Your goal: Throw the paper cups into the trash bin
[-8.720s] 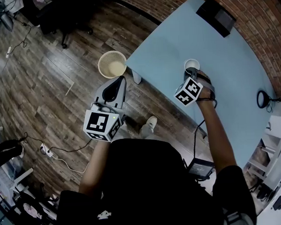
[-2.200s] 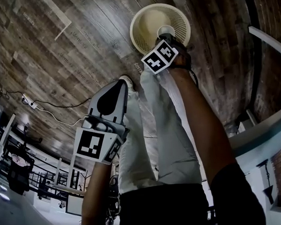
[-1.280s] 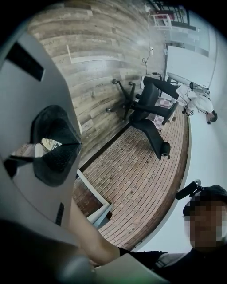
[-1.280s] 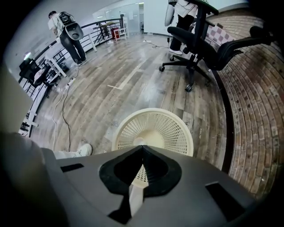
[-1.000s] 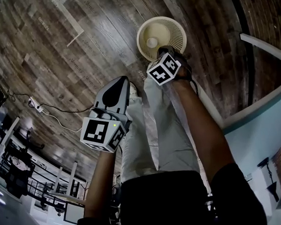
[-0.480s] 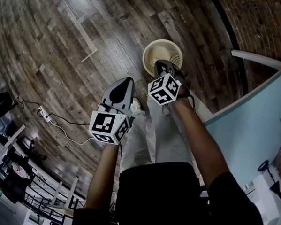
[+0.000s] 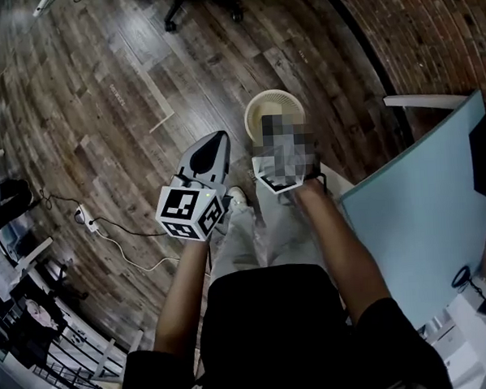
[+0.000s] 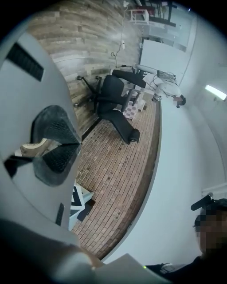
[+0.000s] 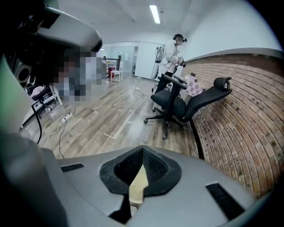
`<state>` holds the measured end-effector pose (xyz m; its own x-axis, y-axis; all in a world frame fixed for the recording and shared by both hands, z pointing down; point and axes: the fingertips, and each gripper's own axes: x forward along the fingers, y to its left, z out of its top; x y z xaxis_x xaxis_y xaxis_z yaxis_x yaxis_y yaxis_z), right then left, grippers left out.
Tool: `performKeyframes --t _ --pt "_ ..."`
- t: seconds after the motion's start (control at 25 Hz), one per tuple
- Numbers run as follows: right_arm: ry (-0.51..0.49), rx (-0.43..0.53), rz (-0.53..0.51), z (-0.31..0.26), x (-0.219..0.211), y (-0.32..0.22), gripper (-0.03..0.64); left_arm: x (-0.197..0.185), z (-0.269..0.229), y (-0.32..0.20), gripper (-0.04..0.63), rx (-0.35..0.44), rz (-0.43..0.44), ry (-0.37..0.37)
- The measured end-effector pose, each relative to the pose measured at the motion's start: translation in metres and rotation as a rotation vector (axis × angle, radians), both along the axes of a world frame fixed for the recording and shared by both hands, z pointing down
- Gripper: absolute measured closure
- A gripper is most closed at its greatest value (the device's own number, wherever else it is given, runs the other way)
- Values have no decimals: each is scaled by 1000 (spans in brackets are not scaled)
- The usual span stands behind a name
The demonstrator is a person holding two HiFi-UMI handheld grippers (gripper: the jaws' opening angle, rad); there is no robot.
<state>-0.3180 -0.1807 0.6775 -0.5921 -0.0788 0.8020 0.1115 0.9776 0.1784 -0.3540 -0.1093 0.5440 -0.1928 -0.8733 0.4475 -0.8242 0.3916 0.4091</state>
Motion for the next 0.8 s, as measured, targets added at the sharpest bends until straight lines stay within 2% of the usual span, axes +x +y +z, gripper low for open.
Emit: performKeyframes --t 0.2,0.44,0.8 --pt "-116 -19 41 -61 0 4 612 8 -43 -3 592 33 53 -56" --pt "-234 -28 128 -129 11 0 613 6 -100 9 592 143 -9 -83" --pt "-438 -61 165 -240 14 18 612 6 -160 27 592 227 -14 -166"
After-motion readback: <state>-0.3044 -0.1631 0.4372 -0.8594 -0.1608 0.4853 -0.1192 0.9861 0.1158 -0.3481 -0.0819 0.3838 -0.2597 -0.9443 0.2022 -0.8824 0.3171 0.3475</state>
